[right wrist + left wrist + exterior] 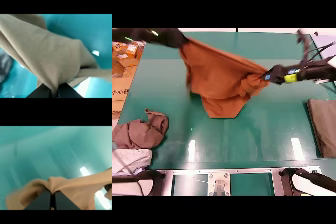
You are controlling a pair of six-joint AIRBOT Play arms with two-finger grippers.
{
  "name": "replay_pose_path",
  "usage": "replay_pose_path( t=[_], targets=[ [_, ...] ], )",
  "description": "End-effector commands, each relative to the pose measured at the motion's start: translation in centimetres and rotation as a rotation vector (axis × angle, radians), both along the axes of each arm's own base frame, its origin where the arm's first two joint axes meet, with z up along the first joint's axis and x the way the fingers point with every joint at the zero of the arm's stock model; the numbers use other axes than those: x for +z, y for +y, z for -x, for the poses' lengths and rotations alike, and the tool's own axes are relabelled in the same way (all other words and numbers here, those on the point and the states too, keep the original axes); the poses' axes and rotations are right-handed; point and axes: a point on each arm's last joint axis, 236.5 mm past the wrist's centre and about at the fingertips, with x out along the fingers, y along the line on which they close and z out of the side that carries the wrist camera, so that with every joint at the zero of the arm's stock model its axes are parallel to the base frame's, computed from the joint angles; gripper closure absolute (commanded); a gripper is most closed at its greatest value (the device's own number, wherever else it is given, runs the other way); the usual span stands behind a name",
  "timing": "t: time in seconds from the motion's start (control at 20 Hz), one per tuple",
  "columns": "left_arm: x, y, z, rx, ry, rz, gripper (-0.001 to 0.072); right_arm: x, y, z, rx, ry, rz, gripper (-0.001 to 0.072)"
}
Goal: Fold the shirts.
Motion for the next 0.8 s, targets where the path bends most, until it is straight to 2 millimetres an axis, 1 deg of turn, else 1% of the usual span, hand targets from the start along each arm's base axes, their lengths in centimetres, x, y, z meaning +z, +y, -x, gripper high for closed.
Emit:
replay_pose_path(
  t=[0.0, 0.05, 0.1, 0.15, 0.2, 0.25, 0.3, 0.35, 0.4, 0.45, 0.55, 0.6, 0.65, 0.75],
  targets=[
    [-10.0, -2.0, -4.5, 0.028, 0.167, 0.118, 0.0677, -9.3, -1.1, -3.0, -0.11, 0.141, 0.0, 0.0631],
    [-12.1, -2.1, -5.0, 0.036, 0.205, 0.124, 0.0674, -11.0, -1.5, -3.8, -0.133, 0.161, 0.003, 0.0474],
    [-13.9, -2.1, -5.2, 0.045, 0.24, 0.126, 0.0432, -12.1, -2.0, -4.6, -0.15, 0.174, 0.005, 0.0349],
    [-14.9, -2.1, -5.3, 0.06, 0.27, 0.131, 0.0111, -12.3, -2.8, -5.2, -0.166, 0.179, 0.002, 0.0337],
    [-15.4, -1.8, -5.3, 0.085, 0.299, 0.135, 0.0065, -11.9, -3.9, -5.9, -0.189, 0.169, -0.001, 0.0337],
    [-15.5, -1.3, -5.0, 0.103, 0.325, 0.127, 0.0064, -11.0, -5.5, -6.5, -0.214, 0.153, -0.006, 0.0337],
    [-15.2, -1.0, -4.3, 0.092, 0.364, 0.124, 0.0065, -10.1, -7.0, -6.8, -0.226, 0.151, -0.012, 0.0338],
    [-14.8, -0.7, -3.1, 0.065, 0.415, 0.119, 0.0065, -9.5, -8.2, -6.4, -0.223, 0.165, -0.017, 0.0337],
    [-14.6, -0.3, -1.2, 0.035, 0.504, 0.117, 0.0066, -9.3, -9.3, -5.9, -0.222, 0.186, -0.021, 0.0337],
    [-14.6, -0.1, 0.9, 0.002, 0.596, 0.108, 0.0065, -9.5, -9.9, -5.3, -0.217, 0.207, -0.023, 0.0337],
    [-15.9, 0.1, 5.2, -0.061, 0.765, 0.045, 0.0066, -10.4, -10.1, -4.5, -0.209, 0.235, -0.005, 0.0337],
    [-17.2, 0.1, 7.5, -0.084, 0.851, -0.008, 0.0067, -10.8, -9.7, -4.2, -0.19, 0.236, 0.0, 0.0337],
    [-18.3, -0.5, 9.0, -0.088, 0.907, -0.026, 0.0066, -11.1, -9.3, -4.0, -0.172, 0.231, 0.008, 0.0337],
    [-21.2, -2.3, 11.8, -0.102, 0.977, -0.045, 0.0066, -11.2, -8.5, -4.3, -0.146, 0.202, 0.024, 0.0328]
  ],
)
